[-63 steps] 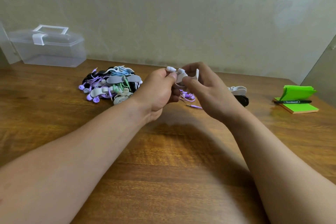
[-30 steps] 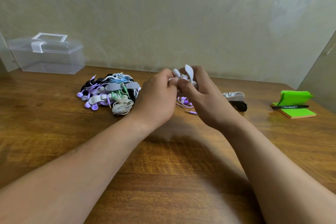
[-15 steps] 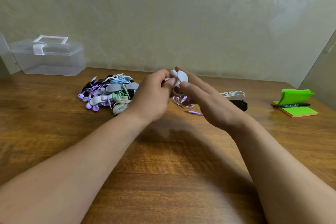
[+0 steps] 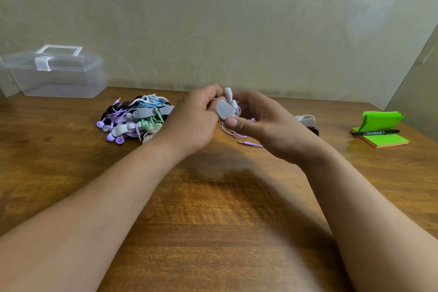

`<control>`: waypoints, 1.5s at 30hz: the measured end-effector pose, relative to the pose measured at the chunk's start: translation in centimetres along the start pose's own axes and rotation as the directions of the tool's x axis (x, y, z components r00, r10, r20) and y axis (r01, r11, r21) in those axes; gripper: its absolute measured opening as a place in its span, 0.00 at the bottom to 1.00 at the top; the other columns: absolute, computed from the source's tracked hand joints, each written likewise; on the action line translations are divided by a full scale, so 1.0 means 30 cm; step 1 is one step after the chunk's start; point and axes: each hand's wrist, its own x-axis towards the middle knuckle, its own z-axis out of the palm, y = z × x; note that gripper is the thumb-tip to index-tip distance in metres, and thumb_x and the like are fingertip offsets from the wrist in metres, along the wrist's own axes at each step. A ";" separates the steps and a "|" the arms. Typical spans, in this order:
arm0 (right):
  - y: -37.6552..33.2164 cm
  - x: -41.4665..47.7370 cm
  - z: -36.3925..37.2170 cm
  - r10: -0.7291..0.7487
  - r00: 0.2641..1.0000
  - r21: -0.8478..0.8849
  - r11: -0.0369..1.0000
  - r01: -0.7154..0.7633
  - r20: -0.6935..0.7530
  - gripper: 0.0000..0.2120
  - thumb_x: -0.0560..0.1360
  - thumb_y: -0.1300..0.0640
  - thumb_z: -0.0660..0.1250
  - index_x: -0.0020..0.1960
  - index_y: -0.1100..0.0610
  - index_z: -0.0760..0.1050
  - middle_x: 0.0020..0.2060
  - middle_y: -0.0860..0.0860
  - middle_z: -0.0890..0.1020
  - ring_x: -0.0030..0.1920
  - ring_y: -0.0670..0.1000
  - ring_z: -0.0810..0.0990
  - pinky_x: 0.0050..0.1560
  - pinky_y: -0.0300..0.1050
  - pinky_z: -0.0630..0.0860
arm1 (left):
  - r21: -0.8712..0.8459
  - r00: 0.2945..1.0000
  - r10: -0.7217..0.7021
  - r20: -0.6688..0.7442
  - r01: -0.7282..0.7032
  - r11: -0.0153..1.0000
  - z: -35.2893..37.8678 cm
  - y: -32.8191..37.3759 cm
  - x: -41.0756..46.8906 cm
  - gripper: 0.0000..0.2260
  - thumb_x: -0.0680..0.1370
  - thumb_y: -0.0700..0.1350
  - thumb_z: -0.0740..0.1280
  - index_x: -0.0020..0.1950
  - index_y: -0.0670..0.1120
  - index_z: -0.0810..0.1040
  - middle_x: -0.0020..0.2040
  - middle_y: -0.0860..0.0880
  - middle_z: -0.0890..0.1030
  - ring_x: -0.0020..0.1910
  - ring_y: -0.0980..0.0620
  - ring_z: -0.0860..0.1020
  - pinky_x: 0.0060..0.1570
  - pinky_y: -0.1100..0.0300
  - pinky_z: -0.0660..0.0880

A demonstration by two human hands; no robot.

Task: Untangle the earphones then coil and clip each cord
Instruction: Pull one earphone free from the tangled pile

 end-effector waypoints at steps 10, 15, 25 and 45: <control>-0.012 0.012 0.011 0.010 1.000 0.132 0.991 -0.010 0.002 0.19 0.79 0.54 0.74 0.69 0.55 0.78 0.56 0.57 0.85 0.53 0.48 0.83 0.54 0.44 0.77 | -0.074 0.991 0.066 -0.115 -0.074 0.994 0.040 -0.016 -0.010 0.07 0.85 0.45 0.62 0.49 0.50 0.78 0.40 0.54 0.81 0.41 0.53 0.76 0.41 0.55 0.73; 0.000 0.014 0.002 0.061 0.998 0.089 0.994 -0.059 -0.018 0.21 0.75 0.46 0.76 0.62 0.58 0.81 0.51 0.62 0.83 0.49 0.51 0.79 0.54 0.52 0.74 | 0.082 0.932 0.283 -0.225 -0.272 0.959 0.048 -0.015 -0.022 0.07 0.85 0.43 0.62 0.51 0.43 0.78 0.42 0.52 0.79 0.41 0.52 0.75 0.39 0.56 0.71; -0.005 0.007 0.019 -0.007 1.000 0.107 0.994 0.007 -0.001 0.14 0.81 0.50 0.71 0.60 0.60 0.81 0.42 0.56 0.72 0.43 0.54 0.68 0.47 0.52 0.65 | -0.084 0.956 0.242 -0.164 -0.258 0.962 0.024 -0.034 -0.003 0.04 0.84 0.40 0.65 0.53 0.43 0.79 0.41 0.56 0.82 0.40 0.58 0.77 0.40 0.58 0.74; 0.022 0.038 0.113 0.190 0.923 0.351 0.934 -0.066 -0.335 0.11 0.84 0.54 0.67 0.61 0.60 0.78 0.48 0.54 0.85 0.43 0.49 0.84 0.43 0.47 0.77 | 0.044 0.956 0.163 -0.244 -0.157 0.987 0.095 -0.038 -0.043 0.06 0.84 0.46 0.66 0.48 0.46 0.75 0.36 0.53 0.80 0.37 0.54 0.78 0.36 0.57 0.73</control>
